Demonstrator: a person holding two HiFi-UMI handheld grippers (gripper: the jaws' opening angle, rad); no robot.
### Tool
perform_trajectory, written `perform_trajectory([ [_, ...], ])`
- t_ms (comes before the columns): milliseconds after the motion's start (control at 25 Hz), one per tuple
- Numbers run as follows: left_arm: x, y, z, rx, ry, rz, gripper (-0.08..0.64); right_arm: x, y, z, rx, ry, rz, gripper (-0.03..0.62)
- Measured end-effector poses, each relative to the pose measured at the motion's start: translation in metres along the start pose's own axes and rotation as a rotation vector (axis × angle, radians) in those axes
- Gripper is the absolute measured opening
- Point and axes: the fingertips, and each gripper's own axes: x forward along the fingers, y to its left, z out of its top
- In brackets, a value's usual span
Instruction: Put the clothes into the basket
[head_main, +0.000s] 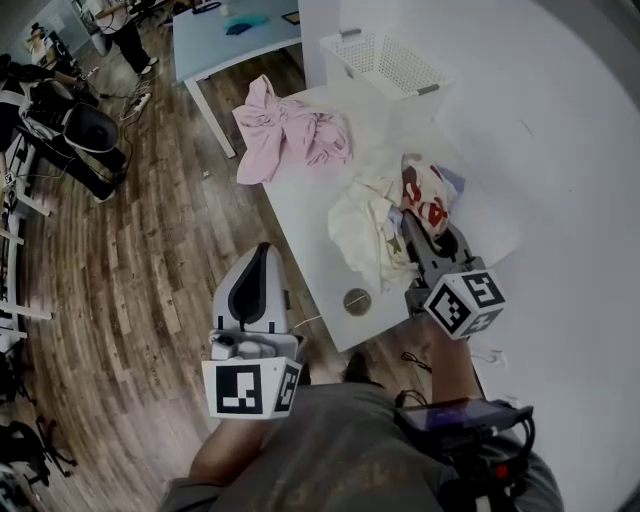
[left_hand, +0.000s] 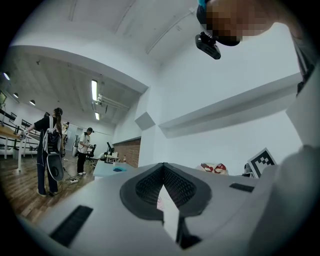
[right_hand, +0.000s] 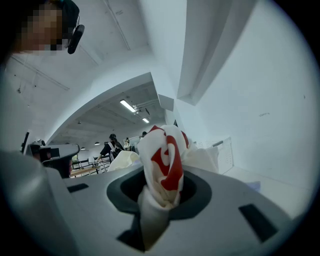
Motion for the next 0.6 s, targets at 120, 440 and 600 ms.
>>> perform_trajectory([
  [120, 0.009, 0.034, -0.005, -0.014, 0.011, -0.025, 0.008, 0.020, 0.005, -0.004, -0.002, -0.009, -0.054, 0.097],
  [440, 0.045, 0.114, -0.019, -0.030, 0.040, -0.145, 0.008, 0.072, 0.012, -0.022, -0.007, -0.026, -0.220, 0.097],
  [600, 0.049, 0.144, -0.019, -0.039, 0.040, -0.173, 0.008, 0.082, 0.018, -0.030, 0.004, -0.034, -0.287, 0.097],
])
